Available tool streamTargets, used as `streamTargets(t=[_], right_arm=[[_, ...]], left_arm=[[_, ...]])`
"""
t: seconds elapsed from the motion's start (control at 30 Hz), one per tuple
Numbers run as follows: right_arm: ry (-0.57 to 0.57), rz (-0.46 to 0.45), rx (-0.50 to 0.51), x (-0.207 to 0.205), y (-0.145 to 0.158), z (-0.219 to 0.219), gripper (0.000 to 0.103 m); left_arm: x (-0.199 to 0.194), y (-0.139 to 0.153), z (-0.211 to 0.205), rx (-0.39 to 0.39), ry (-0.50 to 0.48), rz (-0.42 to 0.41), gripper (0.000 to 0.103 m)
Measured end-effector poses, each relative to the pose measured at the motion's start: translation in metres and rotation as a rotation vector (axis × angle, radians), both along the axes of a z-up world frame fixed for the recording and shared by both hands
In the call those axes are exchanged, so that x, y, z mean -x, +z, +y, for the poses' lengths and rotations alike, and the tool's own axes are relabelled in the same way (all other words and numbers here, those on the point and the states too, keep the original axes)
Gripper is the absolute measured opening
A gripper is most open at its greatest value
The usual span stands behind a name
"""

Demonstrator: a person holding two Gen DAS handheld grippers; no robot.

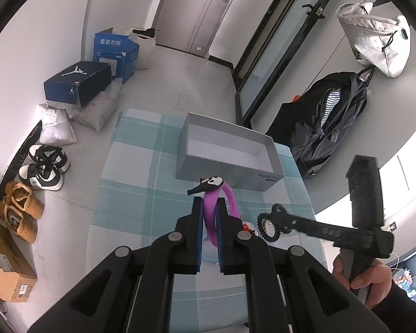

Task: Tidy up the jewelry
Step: 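Grasp the black coiled bracelet with the right gripper while the left gripper holds the pink bangle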

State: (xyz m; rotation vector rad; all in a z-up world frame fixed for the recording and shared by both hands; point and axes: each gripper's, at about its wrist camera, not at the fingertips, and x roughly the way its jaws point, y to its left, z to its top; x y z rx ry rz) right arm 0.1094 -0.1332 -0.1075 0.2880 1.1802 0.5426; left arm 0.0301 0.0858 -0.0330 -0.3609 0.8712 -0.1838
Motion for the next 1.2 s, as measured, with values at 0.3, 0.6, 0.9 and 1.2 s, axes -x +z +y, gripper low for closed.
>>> streamTargets(t=[0.3, 0.6, 0.9, 1.2], right_arm=[[-0.039, 0.072, -0.01, -0.005, -0.017, -0.006, 0.018], [-0.076, 0.183, -0.112, -0.009, -0.035, -0.008, 0.021], [-0.124, 0.208, -0.167, -0.008, -0.036, -0.016, 0.021], [-0.162, 0.239, -0.178, -0.01, -0.042, -0.02, 0.033]], left_arm=[[-0.002, 0.0, -0.005, -0.003, -0.014, 0.003, 0.005], [-0.001, -0.001, -0.005, 0.001, -0.014, 0.006, 0.005], [-0.001, -0.001, -0.004, 0.005, -0.015, 0.009, 0.005], [-0.002, -0.001, -0.004, 0.006, -0.016, 0.01, 0.005]])
